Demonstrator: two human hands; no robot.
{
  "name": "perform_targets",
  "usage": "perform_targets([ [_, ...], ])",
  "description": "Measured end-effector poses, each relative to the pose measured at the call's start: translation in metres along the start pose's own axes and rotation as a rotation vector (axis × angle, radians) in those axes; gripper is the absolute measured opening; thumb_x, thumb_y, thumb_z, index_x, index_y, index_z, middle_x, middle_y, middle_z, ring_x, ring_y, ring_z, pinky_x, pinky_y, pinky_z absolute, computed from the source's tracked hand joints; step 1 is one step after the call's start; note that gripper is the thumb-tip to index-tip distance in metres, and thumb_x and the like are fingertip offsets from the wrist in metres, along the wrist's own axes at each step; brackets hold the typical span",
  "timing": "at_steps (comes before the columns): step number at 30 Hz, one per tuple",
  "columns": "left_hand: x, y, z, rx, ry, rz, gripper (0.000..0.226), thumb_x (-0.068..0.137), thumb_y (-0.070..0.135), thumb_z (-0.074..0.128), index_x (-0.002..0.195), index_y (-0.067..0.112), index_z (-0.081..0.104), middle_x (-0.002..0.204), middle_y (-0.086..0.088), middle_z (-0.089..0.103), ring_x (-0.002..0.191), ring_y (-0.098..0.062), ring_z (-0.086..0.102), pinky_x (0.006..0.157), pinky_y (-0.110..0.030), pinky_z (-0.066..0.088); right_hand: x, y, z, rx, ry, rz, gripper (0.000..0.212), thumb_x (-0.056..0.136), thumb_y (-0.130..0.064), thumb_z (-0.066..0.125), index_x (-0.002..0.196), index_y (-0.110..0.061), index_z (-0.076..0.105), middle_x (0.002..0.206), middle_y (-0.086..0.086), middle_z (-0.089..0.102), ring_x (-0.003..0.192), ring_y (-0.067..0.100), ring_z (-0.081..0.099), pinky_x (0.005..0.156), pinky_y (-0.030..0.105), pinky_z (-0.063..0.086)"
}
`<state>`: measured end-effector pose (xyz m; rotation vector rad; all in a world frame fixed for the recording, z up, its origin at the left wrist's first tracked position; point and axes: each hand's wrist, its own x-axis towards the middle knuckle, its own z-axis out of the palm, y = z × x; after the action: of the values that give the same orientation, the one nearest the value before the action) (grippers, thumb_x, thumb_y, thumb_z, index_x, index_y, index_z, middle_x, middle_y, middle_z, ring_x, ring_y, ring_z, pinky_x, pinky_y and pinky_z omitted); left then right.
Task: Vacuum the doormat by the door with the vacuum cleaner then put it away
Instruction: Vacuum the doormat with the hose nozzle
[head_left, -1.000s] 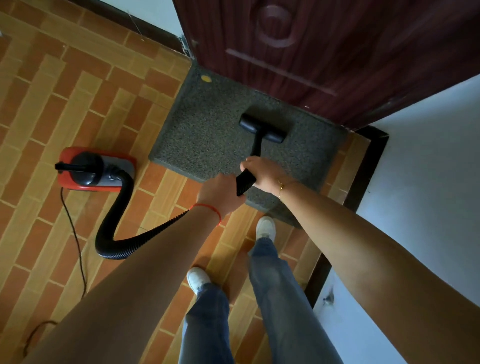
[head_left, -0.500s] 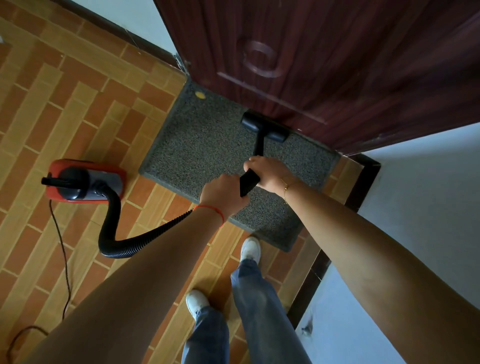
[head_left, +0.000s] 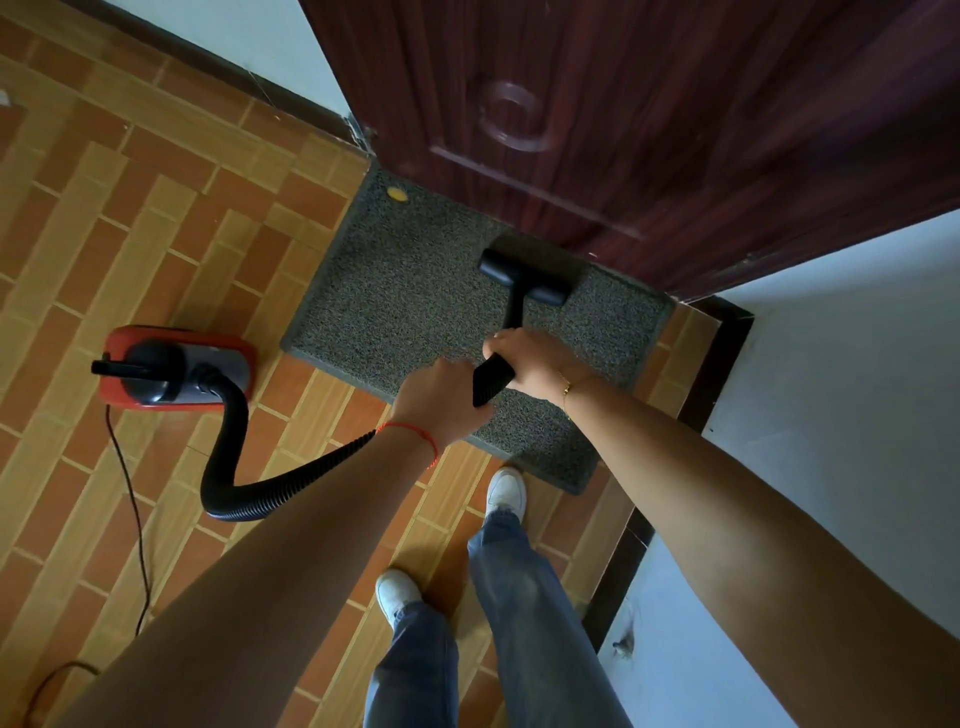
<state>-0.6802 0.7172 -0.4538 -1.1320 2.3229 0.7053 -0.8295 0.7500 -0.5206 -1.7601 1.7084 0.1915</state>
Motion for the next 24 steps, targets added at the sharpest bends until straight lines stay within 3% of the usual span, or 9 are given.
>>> perform_targets([
  [5,-0.044,-0.019,0.020,0.030,-0.002,0.030,0.023,0.084,0.034,0.057,0.098,0.015,0.058,0.064,0.005,0.041,0.060,-0.018,0.049,0.051,-0.025,0.037,-0.021,-0.037,0.034,0.032,-0.018,0.015,0.009,0.089,-0.021,0.054,0.085,-0.017,0.047,0.090,0.005,0.064,0.080,0.026,0.066,0.060,0.032,0.049],
  [15,-0.156,-0.074,0.080,0.106,-0.085,0.100,0.030,0.084,0.035,0.059,0.104,0.014,0.056,0.078,0.000,0.049,0.067,-0.021,0.051,0.059,-0.030,0.046,-0.085,-0.147,0.120,0.119,0.034,0.091,0.017,0.089,-0.032,0.053,0.078,-0.023,0.045,0.082,-0.002,0.061,0.077,0.022,0.064,0.057,0.027,0.036],
  [24,-0.237,-0.118,0.117,0.199,-0.099,0.143,0.030,0.085,0.037,0.058,0.106,0.016,0.055,0.076,0.002,0.049,0.064,-0.020,0.053,0.057,-0.029,0.046,-0.125,-0.231,0.175,0.143,0.062,0.129,0.011,0.091,-0.022,0.053,0.084,-0.015,0.047,0.083,0.003,0.058,0.071,0.023,0.059,0.058,0.029,0.038],
])
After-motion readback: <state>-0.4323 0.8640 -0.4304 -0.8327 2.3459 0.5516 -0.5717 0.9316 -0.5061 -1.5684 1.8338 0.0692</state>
